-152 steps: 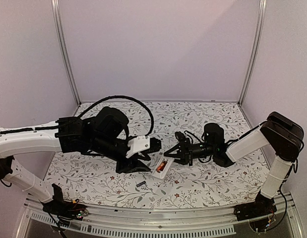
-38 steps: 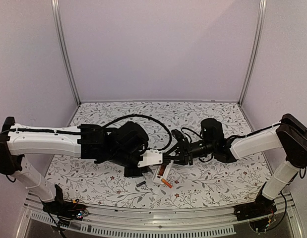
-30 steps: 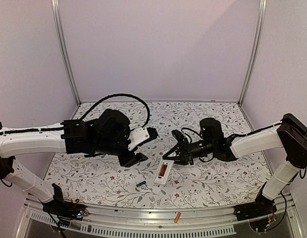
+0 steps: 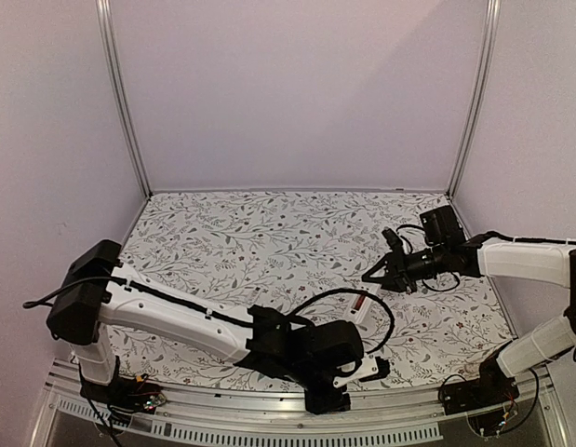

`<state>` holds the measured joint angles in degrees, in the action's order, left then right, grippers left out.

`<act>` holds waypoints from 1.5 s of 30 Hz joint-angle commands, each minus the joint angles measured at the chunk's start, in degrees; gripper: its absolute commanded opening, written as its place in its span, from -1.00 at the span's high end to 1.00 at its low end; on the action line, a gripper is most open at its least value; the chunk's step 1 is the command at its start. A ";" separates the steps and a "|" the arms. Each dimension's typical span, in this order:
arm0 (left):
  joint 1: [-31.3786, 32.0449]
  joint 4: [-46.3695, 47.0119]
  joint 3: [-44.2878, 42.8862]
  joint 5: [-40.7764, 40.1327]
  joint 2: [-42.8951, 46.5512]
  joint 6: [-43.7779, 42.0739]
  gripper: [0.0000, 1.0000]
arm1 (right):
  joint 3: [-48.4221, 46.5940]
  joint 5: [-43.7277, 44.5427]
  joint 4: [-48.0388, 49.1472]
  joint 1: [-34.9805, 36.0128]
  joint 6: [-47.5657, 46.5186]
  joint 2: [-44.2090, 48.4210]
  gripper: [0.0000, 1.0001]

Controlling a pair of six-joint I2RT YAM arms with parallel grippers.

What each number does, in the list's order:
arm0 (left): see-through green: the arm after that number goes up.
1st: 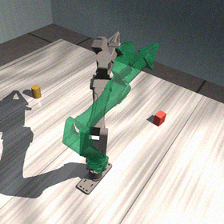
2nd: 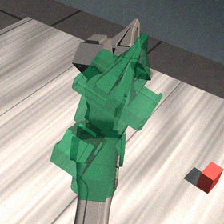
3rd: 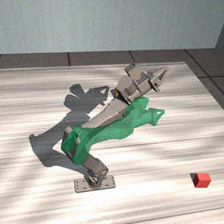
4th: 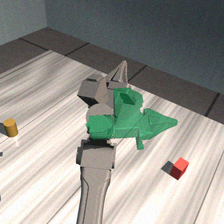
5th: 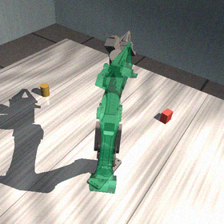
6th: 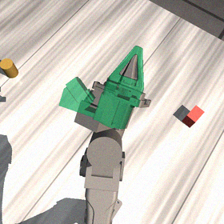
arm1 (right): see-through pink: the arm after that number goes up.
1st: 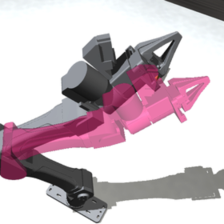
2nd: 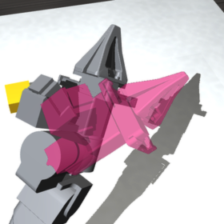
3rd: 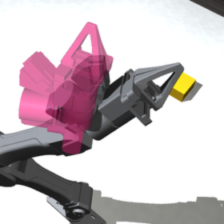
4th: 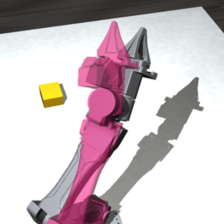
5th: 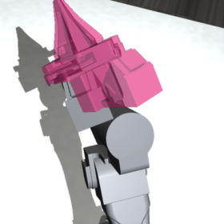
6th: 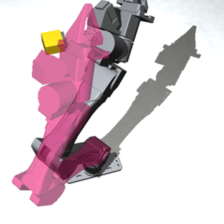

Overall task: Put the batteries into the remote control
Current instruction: Pick up the battery from the corner of the board.

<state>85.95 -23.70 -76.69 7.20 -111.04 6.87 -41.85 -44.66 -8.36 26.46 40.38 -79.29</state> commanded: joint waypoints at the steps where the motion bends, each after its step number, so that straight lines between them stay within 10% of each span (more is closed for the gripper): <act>1: 1.51 -4.11 -3.48 0.35 -4.25 2.01 -0.01 | 1.27 0.38 -1.85 -0.98 -1.43 2.30 1.00; 29: -5.79 -13.86 -5.02 -15.00 -5.64 5.64 1.00 | 0.51 -1.45 -4.29 -5.01 -4.30 2.12 1.00; 37: -15.50 -5.80 3.13 -21.94 4.84 22.79 1.00 | -0.34 -1.51 -4.54 -5.14 -4.87 1.42 1.00; 45: -22.90 -20.94 -1.71 -34.17 5.23 53.64 1.00 | -0.59 -1.45 -4.87 -5.19 -5.22 1.41 1.00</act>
<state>66.81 -36.71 -76.25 -22.68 -105.51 42.70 -40.86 -45.56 -12.60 21.67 36.03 -77.32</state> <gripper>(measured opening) 0.074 0.193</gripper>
